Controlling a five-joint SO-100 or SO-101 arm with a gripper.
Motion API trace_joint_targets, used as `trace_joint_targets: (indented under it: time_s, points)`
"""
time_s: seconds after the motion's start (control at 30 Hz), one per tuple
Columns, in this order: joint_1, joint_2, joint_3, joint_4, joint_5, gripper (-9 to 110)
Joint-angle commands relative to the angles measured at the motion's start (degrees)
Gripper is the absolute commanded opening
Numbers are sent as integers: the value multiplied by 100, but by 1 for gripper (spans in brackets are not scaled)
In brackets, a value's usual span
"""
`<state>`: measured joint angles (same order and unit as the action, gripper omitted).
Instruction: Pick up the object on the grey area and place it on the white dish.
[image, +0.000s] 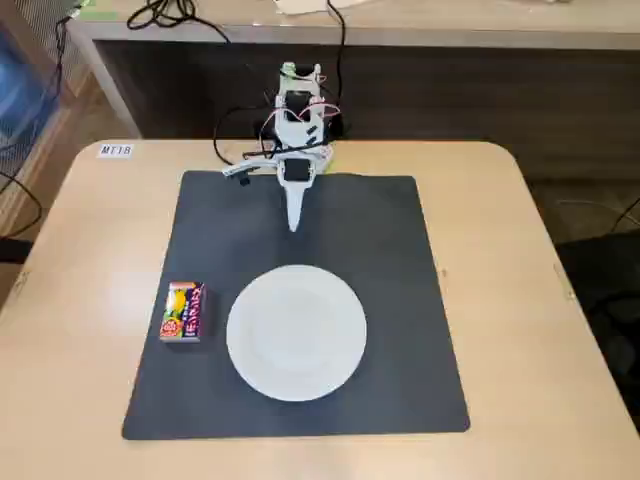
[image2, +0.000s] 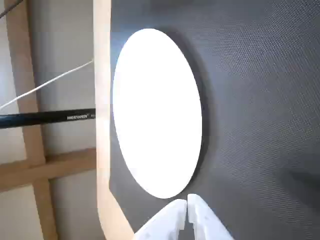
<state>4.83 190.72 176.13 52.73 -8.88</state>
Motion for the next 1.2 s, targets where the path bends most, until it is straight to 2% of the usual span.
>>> trace_joint_targets:
  time_s: [0.0,0.4,0.57,0.9,1.17]
  points:
    - [-316,-1310,-817,-809,378,0]
    - [-255,-1477,-1002,-800,457,0]
    - [-237,-2083,-1336,-1257,545,0]
    - [-220,-5643,-4605,-1749,299,0]
    - [-132,-7585,-6794,-1696,255,0]
